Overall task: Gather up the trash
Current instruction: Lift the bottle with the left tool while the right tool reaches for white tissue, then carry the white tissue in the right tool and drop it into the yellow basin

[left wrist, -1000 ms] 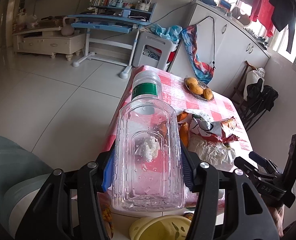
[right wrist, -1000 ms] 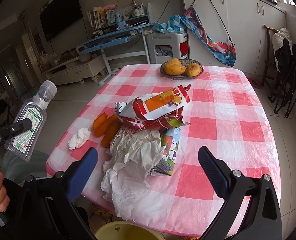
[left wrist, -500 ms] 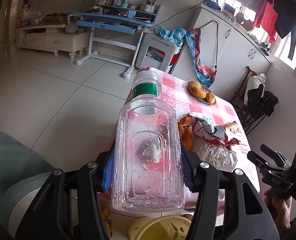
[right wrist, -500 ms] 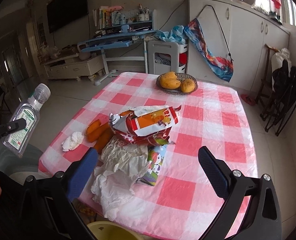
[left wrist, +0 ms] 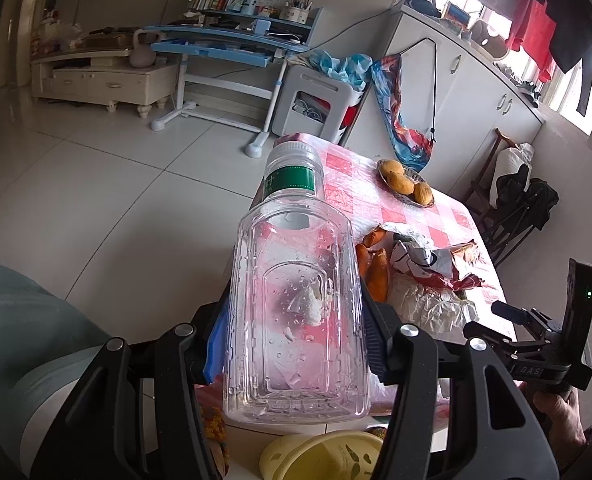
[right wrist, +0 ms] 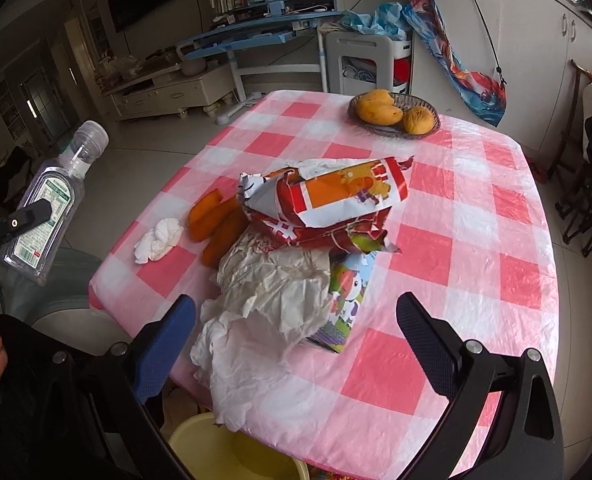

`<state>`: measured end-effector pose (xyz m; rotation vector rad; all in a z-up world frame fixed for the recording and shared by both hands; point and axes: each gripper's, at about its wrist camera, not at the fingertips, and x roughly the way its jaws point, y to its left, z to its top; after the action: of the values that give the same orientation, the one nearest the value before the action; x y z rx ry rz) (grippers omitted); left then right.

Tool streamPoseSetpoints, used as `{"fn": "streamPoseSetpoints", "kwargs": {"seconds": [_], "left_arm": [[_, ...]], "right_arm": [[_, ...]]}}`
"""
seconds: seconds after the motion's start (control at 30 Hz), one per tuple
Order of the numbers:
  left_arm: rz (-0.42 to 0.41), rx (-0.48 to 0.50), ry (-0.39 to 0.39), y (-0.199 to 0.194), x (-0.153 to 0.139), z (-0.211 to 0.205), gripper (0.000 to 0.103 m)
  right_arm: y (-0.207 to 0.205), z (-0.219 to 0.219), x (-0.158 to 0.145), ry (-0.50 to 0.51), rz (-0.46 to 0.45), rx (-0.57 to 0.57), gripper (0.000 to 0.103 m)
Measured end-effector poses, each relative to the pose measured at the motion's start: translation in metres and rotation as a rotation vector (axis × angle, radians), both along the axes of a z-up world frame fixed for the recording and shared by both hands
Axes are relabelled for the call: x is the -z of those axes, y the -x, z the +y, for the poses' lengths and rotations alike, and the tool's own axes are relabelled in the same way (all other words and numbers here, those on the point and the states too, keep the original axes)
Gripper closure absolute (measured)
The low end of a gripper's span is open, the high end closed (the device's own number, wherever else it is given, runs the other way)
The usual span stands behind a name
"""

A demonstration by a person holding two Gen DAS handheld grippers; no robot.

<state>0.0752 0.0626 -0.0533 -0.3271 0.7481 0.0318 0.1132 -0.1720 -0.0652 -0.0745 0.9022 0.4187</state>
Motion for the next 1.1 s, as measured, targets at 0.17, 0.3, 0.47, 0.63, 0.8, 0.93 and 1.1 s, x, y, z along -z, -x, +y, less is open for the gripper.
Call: {"fn": "streamPoseSetpoints", "kwargs": {"seconds": [0.17, 0.3, 0.47, 0.63, 0.8, 0.93, 1.1], "left_arm": [[-0.001, -0.004, 0.007, -0.002, -0.001, 0.001, 0.051], [-0.003, -0.002, 0.005, -0.001, -0.001, 0.001, 0.051], [-0.004, -0.008, 0.021, -0.001, -0.001, 0.004, 0.051], [-0.008, 0.004, 0.009, 0.001, -0.002, 0.003, 0.051], [-0.008, -0.006, 0.033, 0.001, -0.001, 0.009, 0.051], [-0.013, 0.003, 0.015, 0.003, -0.002, 0.006, 0.051], [-0.012, -0.007, 0.031, 0.003, -0.002, 0.010, 0.051]], "right_arm": [[0.020, 0.026, -0.009, 0.083, -0.102, -0.102, 0.007], [0.021, 0.035, 0.008, 0.152, -0.042, -0.095, 0.007], [0.031, 0.020, 0.030, 0.025, 0.085, 0.027, 0.007], [0.041, 0.031, 0.037, 0.022, 0.079, 0.062, 0.007], [0.047, 0.038, 0.041, -0.024, 0.051, 0.087, 0.007], [0.032, 0.038, 0.051, -0.012, 0.037, 0.135, 0.032], [0.034, 0.028, 0.041, -0.104, 0.068, 0.099, 0.089]]}}
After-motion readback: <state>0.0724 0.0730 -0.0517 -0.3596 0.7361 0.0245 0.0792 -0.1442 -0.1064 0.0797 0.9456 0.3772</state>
